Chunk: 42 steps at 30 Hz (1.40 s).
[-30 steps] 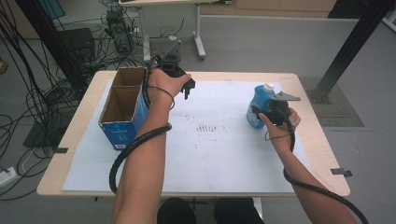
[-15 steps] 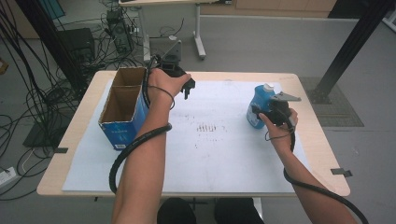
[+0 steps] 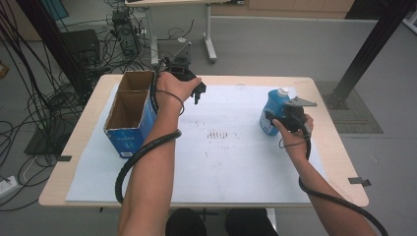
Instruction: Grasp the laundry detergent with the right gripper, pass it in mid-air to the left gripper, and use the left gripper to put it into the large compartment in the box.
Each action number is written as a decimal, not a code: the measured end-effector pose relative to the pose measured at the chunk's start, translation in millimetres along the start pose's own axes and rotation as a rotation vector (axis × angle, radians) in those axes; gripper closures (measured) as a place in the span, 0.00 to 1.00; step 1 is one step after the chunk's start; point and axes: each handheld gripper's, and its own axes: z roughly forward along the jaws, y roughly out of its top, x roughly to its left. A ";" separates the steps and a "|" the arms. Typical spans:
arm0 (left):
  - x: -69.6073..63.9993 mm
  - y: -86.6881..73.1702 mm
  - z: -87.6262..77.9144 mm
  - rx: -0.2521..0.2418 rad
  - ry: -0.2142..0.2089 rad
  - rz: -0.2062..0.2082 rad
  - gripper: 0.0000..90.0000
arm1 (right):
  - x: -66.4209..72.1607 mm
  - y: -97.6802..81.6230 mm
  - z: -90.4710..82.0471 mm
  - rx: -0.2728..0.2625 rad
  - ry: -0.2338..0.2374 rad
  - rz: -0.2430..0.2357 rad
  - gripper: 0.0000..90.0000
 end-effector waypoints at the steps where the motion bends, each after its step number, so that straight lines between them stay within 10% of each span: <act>1: 0.1 0.0 -0.1 -0.001 -0.001 0.000 0.06 | 0.0 0.0 0.0 0.000 0.000 0.000 0.47; 42: 3.0 -4.4 -9.1 -0.019 -0.009 0.020 0.06 | -1.0 4.1 -3.3 0.036 0.004 -0.005 0.48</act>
